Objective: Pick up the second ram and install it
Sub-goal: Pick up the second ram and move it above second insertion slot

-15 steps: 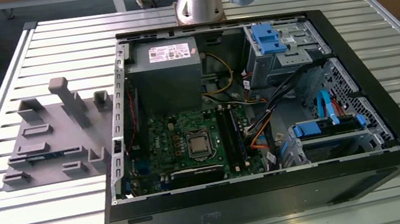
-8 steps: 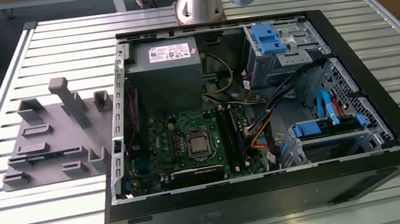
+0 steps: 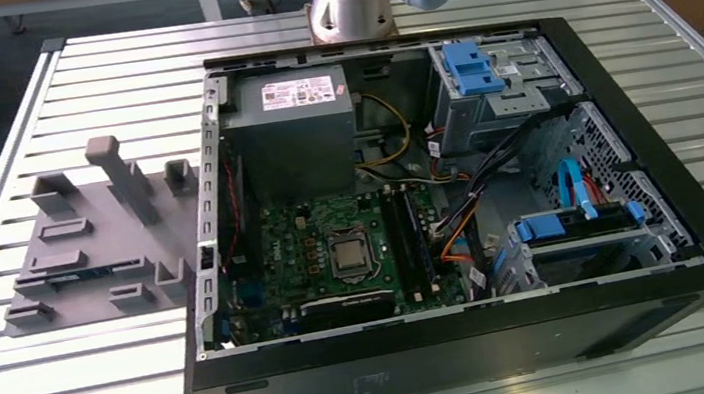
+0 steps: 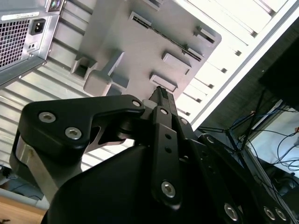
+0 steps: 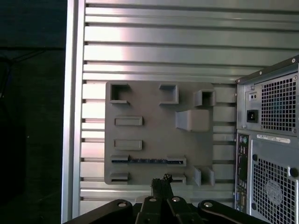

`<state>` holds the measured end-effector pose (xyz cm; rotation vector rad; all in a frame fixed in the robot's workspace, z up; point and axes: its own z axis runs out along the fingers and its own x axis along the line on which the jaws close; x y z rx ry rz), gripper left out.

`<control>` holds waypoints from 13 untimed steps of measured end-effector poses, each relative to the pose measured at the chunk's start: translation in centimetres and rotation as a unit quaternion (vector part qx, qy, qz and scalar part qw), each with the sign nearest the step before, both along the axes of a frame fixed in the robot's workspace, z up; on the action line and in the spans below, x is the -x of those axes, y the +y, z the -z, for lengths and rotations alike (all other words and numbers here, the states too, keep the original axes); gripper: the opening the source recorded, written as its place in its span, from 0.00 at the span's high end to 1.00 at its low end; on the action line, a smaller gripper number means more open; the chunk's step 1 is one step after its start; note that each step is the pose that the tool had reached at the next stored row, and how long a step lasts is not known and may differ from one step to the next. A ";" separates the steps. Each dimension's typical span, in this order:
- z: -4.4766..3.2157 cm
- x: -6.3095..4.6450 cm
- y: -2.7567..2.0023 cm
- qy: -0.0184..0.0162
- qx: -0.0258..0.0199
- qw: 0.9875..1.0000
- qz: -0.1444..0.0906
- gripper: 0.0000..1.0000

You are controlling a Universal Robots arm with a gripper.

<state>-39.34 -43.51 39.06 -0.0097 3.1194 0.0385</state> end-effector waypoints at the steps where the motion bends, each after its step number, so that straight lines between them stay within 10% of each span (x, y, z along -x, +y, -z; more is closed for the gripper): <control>1: 0.02 0.0 0.00 0.001 0.000 1.000 -0.001 0.89; 13: 0.21 0.0 -0.06 0.003 0.003 1.000 -0.023 0.89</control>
